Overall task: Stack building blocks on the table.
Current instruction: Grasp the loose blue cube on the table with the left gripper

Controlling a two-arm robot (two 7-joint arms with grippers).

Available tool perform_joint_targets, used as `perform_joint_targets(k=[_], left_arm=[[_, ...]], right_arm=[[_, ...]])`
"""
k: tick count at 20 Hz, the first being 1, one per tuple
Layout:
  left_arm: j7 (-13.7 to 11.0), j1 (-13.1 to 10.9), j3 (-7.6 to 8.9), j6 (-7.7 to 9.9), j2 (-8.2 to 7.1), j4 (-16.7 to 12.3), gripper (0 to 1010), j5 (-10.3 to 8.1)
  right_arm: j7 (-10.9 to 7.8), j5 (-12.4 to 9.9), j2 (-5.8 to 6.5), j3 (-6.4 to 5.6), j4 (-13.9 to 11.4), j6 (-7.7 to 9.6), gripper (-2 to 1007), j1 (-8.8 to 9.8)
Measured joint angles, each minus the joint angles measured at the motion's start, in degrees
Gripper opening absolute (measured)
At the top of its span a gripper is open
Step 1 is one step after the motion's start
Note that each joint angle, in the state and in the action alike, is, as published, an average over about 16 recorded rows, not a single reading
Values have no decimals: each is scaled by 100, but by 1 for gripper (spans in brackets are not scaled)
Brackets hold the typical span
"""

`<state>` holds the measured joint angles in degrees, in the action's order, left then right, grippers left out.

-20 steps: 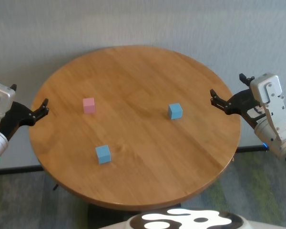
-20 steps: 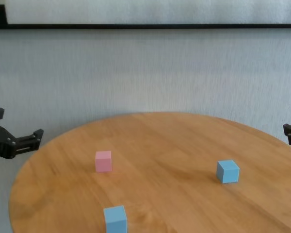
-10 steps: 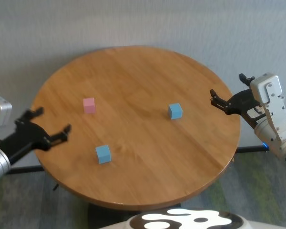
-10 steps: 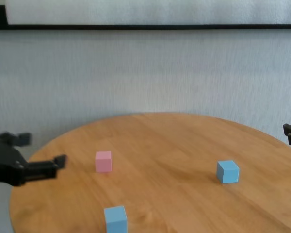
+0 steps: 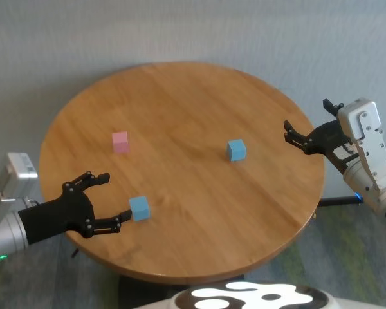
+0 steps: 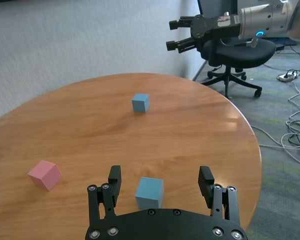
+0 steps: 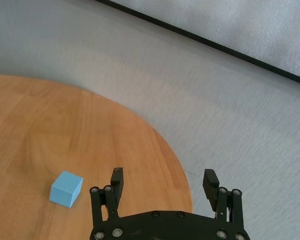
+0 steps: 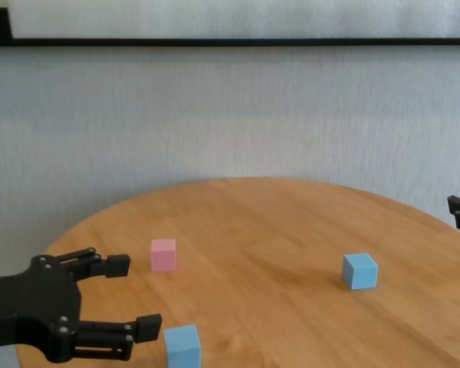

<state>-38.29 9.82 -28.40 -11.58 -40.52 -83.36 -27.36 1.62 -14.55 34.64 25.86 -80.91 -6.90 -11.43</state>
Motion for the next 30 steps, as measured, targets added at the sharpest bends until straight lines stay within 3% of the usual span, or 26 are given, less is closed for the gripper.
perform_joint_targets(k=[4, 13, 20, 30], left_arm=[[-405, 256, -164, -154, 121, 395, 1000, 133], [-801, 701, -402, -150, 420, 1074, 1000, 522], [-898, 992, -536, -70, 660, 1508, 1000, 754], [-831, 1289, -578, -128, 992, 2031, 1000, 956]], right_arm=[[0, 0, 0, 0, 0, 0, 1005, 0], [0, 0, 0, 0, 0, 0, 1005, 0], [0, 0, 0, 0, 0, 0, 1005, 0], [0, 0, 0, 0, 0, 0, 1005, 0]])
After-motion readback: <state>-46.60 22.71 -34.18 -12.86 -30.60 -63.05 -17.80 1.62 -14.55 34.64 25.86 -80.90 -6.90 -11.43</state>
